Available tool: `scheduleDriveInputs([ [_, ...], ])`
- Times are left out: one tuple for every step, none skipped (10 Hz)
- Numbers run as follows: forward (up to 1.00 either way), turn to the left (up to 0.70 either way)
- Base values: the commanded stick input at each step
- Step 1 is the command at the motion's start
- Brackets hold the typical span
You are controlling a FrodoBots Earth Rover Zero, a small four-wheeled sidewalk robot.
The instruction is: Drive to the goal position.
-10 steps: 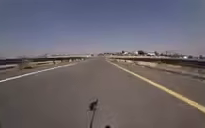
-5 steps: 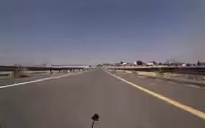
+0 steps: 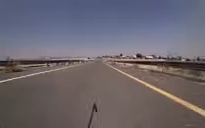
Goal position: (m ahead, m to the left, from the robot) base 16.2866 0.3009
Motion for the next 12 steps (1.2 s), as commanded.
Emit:
scheduleDriveInputs([
  [1.0,-0.01],
  [1.0,-0.01],
  [1.0,-0.01],
  [1.0,-0.01],
  [1.0,-0.01],
  [1.0,-0.01],
  [1.0,-0.01],
  [1.0,-0.01],
  [1.0,-0.01],
  [1.0,0.13],
  [1.0,0.39],
  [1.0,0.39],
])
